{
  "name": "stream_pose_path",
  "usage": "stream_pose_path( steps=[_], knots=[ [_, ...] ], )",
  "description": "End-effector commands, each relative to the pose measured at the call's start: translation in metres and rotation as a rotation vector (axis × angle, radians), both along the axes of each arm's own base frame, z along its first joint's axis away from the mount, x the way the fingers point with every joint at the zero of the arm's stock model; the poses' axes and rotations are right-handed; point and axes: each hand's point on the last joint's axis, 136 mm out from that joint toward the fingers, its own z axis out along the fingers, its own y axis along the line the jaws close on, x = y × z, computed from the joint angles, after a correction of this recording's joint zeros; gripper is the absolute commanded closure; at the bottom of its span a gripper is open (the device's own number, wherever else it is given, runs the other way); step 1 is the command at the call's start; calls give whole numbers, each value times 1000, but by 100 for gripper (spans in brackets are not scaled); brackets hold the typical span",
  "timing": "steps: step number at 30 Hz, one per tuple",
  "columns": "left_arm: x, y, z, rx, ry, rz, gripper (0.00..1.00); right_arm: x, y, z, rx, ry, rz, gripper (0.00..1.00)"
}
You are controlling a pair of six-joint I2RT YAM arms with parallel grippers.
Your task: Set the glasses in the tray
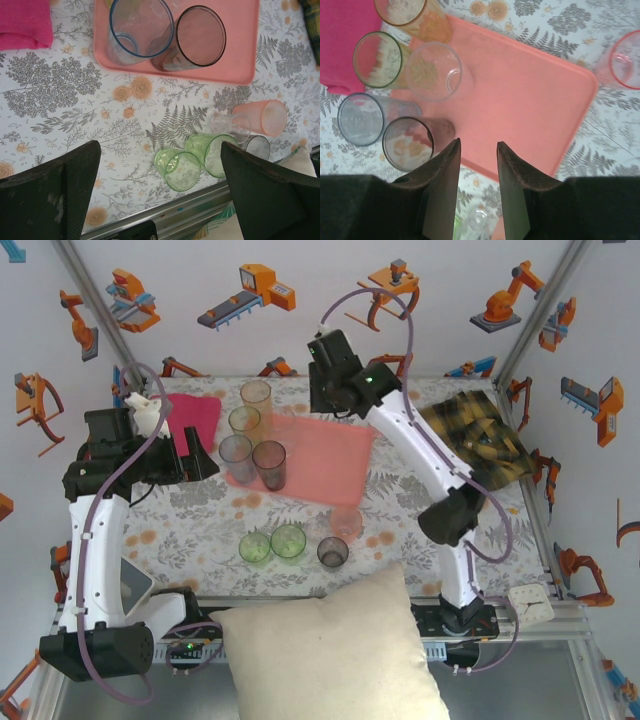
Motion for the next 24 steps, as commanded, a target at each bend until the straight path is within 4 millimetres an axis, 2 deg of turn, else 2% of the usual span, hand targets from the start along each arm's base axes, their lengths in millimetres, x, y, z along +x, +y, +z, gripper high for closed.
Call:
stream_pose_path(
  steps=[1,4,7,10,15,18,24],
  knots=[
    [-2,1,10,14,-22,-10,3,-24,-20,2,-48,-4,-5,63],
    [-3,0,9,14,-19,-14,3,-51,-43,5,-53,-26,-36,63],
    [-5,-1,8,13,-20,-19,3,-82,-69,-1,-46,-30,-68,62],
    [-6,-4,6,5,-15,-31,3,-112,-95,-19,-50,10,-94,62],
    [-3,-8,0,4,2,-54,3,-150,-122,-55,-44,88,-94,61],
    [0,-10,-4,1,19,-61,3,-163,-125,-75,-22,134,-88,61],
    [-1,-8,-4,10,14,-58,3,-176,-108,-114,29,245,-51,61]
  ],
)
